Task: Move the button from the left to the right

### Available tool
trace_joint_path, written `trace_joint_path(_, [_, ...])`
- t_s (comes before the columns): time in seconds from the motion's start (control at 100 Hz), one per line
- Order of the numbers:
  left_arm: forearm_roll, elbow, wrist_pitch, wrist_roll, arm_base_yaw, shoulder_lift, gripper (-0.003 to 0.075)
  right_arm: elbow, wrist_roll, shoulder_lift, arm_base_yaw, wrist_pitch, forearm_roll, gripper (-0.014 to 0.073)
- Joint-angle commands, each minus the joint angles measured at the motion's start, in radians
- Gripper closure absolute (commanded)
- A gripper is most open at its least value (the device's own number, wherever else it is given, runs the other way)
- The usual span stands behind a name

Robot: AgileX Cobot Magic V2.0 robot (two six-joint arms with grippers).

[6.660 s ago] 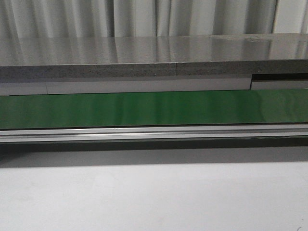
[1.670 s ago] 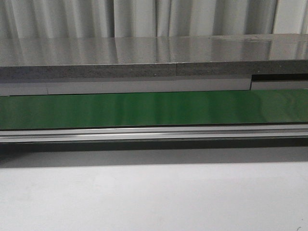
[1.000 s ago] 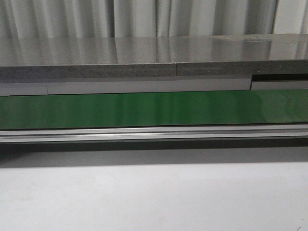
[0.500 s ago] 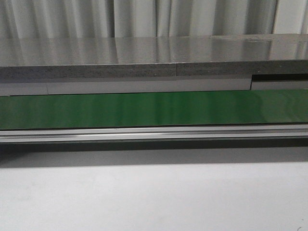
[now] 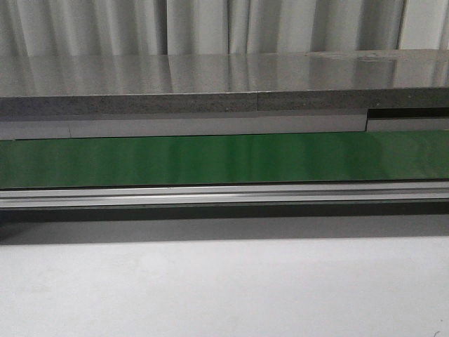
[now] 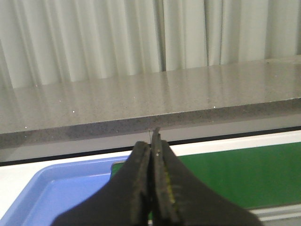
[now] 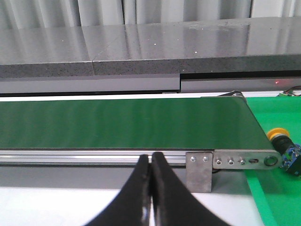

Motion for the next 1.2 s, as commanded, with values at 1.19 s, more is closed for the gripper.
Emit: trace_joint_path(1.19, [-0.051,0.139,-0.063,-0.024,0.045,-0.141,0.0741,-0.016,-0.002,-0.019,-0.005,-0.086,0.0,0.066])
